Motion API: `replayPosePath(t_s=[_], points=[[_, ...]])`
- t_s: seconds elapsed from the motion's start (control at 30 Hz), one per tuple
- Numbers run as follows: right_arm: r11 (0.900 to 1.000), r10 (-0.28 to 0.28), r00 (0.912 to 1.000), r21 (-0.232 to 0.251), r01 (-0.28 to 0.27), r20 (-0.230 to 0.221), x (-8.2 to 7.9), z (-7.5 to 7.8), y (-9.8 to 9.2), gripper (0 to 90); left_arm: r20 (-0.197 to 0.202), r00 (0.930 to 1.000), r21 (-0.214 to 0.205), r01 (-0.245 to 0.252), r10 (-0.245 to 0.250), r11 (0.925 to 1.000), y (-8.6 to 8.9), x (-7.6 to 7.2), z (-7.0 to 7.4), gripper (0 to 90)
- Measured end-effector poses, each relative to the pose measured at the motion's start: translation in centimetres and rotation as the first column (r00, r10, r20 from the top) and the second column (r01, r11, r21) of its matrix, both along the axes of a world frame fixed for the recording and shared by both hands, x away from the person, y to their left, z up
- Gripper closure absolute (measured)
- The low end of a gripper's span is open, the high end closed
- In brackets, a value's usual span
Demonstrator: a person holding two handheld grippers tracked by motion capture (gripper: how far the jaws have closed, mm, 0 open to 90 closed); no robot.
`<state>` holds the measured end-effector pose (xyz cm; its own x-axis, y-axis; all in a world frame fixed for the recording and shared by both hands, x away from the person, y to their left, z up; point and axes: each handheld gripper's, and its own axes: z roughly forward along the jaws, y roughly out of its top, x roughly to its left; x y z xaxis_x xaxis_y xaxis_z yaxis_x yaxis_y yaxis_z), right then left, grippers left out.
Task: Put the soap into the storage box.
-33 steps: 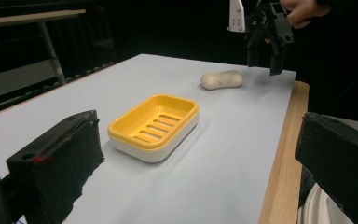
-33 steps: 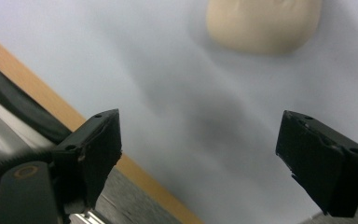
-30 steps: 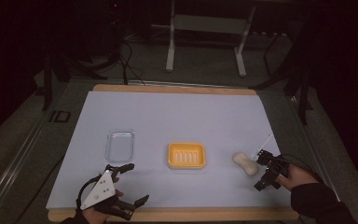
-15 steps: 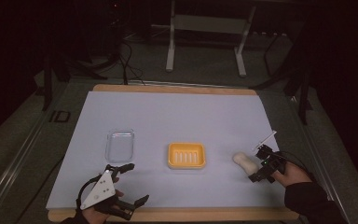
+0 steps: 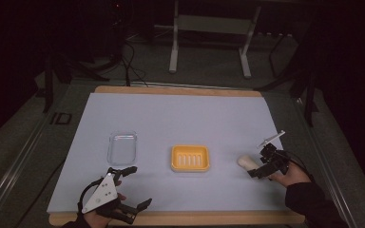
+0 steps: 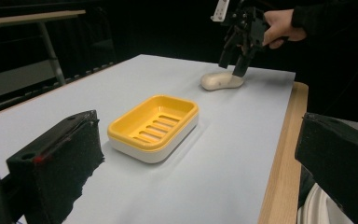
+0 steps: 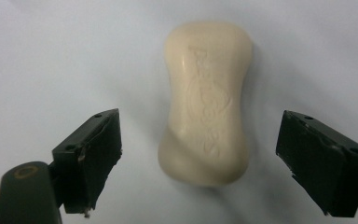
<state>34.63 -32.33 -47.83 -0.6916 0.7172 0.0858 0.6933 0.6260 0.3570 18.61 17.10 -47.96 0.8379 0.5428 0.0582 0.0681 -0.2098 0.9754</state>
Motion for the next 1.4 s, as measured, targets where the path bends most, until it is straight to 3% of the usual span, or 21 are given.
replayPosePath(t_s=[0.13,0.2,0.3,0.4,0.5,0.7,1.0,1.2,1.4], points=[[1.0,0.007,1.0,-0.001,-0.007,0.005,0.1,-0.3,0.3,14.2,-0.001,1.0,0.001,0.001,-0.001,1.0,0.0,0.0,0.0,0.7],[0.9998,0.01,0.9998,-0.015,-0.009,0.016,0.4,-0.6,0.6,21.9,-0.002,1.0,0.0,0.001,-0.001,1.0,0.0,0.0,0.0,0.7],[0.9998,0.01,0.9998,-0.019,-0.01,0.019,0.5,-0.8,0.8,24.3,-0.003,1.0,0.0,0.002,-0.002,1.0,0.0,0.0,0.0,0.7],[0.9984,0.028,0.9986,-0.05,-0.026,0.044,0.7,-1.1,1.2,35.4,-0.004,1.0,-0.001,0.003,-0.003,1.0,0.0,0.0,0.0,0.7],[0.9985,0.036,0.9984,-0.043,-0.034,0.044,0.8,-1.2,1.3,38.6,-0.003,1.0,-0.001,0.004,-0.004,1.0,0.0,0.0,0.0,0.7],[0.9959,0.043,0.9983,-0.081,-0.039,0.04,1.0,-2.0,1.6,44.9,-0.004,1.0,-0.001,0.006,-0.006,1.0,0.0,0.0,0.0,0.7],[0.9935,0.068,0.9959,-0.095,-0.062,0.06,0.7,-2.4,1.8,48.9,-0.004,1.0,0.0,0.009,-0.009,1.0,-0.1,0.0,0.0,0.7],[0.9937,0.038,0.9982,-0.107,-0.033,0.045,0.8,-2.3,2.0,49.6,-0.004,1.0,0.002,0.007,-0.007,1.0,-0.1,0.0,0.0,0.7],[0.9926,0.053,0.9985,-0.111,-0.051,0.014,1.0,-1.9,1.8,49.6,-0.005,1.0,0.004,0.007,-0.007,1.0,-0.1,0.1,-0.1,0.7]])
